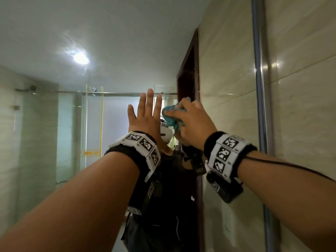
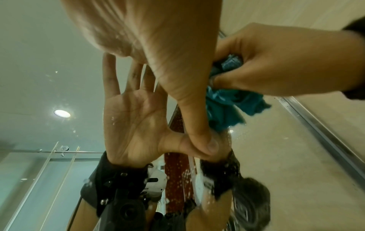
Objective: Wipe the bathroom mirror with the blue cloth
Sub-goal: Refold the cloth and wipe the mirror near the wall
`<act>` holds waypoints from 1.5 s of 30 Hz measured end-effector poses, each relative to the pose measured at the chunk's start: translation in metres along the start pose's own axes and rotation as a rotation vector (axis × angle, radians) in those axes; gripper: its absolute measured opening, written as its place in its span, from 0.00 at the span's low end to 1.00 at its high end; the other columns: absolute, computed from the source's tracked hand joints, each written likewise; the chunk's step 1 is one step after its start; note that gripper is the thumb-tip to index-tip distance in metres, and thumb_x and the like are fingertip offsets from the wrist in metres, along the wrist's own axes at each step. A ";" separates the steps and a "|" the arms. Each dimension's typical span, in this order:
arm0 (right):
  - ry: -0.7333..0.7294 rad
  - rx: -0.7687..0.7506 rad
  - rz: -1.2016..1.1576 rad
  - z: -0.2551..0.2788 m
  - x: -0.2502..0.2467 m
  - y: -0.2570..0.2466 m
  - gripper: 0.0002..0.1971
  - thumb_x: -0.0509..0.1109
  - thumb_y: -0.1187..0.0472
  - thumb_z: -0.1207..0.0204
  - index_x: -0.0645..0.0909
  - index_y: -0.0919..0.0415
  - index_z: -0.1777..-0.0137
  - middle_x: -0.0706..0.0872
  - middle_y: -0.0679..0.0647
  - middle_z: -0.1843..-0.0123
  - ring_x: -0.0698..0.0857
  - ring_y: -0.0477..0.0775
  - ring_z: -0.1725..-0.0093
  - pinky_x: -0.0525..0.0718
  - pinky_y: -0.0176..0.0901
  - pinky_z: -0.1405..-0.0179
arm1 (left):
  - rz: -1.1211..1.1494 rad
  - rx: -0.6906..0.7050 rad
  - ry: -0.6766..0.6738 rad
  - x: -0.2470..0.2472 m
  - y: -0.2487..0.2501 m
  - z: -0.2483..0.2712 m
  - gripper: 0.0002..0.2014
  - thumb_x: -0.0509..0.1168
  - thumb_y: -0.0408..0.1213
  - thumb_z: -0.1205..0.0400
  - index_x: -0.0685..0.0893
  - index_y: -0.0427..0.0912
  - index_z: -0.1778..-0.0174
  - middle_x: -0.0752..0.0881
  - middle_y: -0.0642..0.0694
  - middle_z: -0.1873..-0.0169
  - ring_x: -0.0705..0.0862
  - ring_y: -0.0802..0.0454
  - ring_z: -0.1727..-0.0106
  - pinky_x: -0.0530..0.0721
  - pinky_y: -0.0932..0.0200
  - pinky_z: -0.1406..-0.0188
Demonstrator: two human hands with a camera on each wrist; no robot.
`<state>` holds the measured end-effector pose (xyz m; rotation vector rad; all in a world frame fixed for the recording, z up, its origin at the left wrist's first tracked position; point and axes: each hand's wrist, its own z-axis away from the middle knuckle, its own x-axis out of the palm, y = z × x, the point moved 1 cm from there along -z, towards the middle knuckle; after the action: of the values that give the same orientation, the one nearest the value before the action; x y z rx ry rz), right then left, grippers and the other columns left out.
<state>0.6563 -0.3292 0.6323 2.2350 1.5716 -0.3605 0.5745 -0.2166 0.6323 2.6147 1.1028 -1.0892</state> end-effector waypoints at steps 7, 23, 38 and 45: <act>0.215 0.283 0.020 -0.081 -0.044 0.039 0.21 0.63 0.68 0.23 0.80 0.50 0.34 0.73 0.58 0.38 0.73 0.63 0.39 0.70 0.49 0.32 | 0.020 0.020 0.029 0.000 -0.003 0.000 0.78 0.69 0.78 0.50 0.22 0.42 0.24 0.23 0.41 0.23 0.28 0.42 0.20 0.40 0.35 0.21; 0.226 0.298 -0.021 -0.043 -0.036 0.055 0.25 0.64 0.72 0.26 0.79 0.48 0.33 0.71 0.53 0.43 0.70 0.58 0.41 0.74 0.46 0.37 | -0.038 0.129 0.005 -0.012 0.029 -0.021 0.77 0.70 0.75 0.45 0.20 0.38 0.26 0.21 0.39 0.24 0.24 0.40 0.22 0.34 0.40 0.23; 0.179 0.141 0.056 -0.031 -0.020 0.036 0.29 0.68 0.69 0.27 0.73 0.43 0.28 0.71 0.50 0.38 0.68 0.55 0.39 0.73 0.43 0.37 | -0.052 0.095 -0.018 -0.013 0.029 -0.025 0.79 0.70 0.77 0.48 0.18 0.39 0.27 0.20 0.40 0.25 0.23 0.41 0.23 0.34 0.40 0.22; 0.246 0.365 0.011 -0.057 -0.064 0.083 0.23 0.62 0.68 0.22 0.77 0.47 0.31 0.70 0.52 0.45 0.71 0.60 0.40 0.71 0.43 0.37 | -0.031 0.107 -0.019 -0.013 0.028 -0.024 0.79 0.70 0.77 0.48 0.17 0.40 0.28 0.19 0.41 0.26 0.23 0.42 0.23 0.34 0.40 0.21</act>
<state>0.7116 -0.3827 0.7235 2.6495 1.7299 -0.4103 0.6009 -0.2364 0.6535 2.6701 1.1150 -1.2089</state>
